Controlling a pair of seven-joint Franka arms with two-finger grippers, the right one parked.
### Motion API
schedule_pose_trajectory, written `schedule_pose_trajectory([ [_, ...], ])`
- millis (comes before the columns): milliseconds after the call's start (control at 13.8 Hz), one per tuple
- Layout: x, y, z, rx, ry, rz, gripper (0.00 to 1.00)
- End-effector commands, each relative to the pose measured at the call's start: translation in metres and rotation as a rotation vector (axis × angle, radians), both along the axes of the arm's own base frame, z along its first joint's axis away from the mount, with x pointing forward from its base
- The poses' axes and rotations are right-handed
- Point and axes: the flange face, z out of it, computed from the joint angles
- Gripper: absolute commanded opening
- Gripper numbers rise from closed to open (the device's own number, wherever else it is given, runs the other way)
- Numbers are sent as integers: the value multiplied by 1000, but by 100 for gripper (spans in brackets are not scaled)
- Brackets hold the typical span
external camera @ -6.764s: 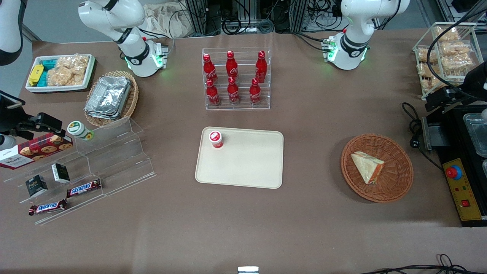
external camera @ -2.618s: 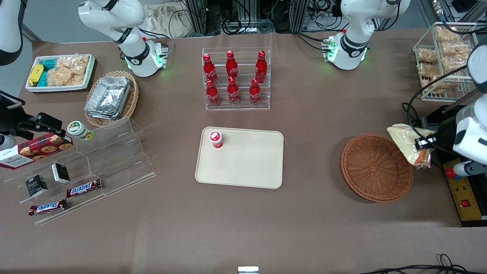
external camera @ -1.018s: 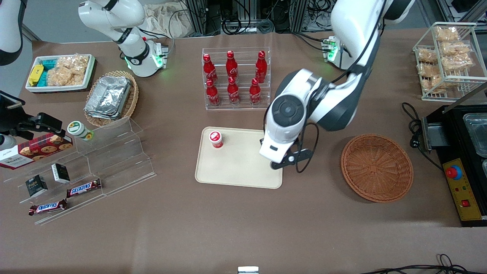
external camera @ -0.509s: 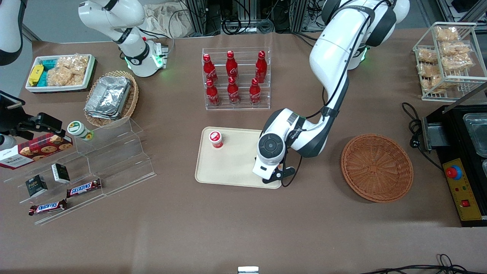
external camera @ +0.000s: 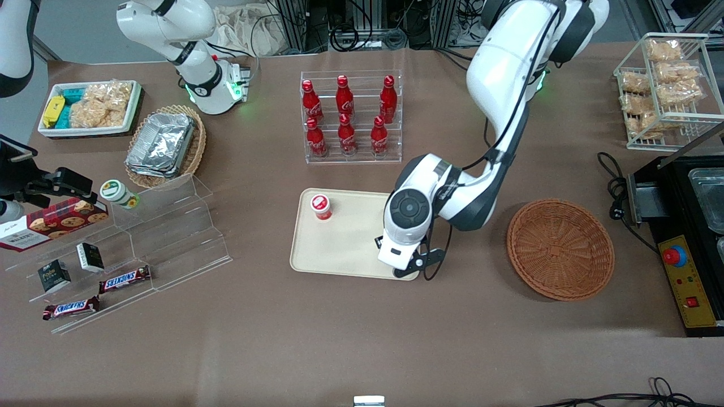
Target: Place sandwich from basket to tray
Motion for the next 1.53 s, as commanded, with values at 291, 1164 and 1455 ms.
schedule_pose_trajectory([
  [291, 5, 121, 206, 11, -124, 206, 100],
  [1164, 13, 375, 293, -3, -95, -52, 100],
  [1455, -15, 420, 297, -14, -73, -202, 100],
])
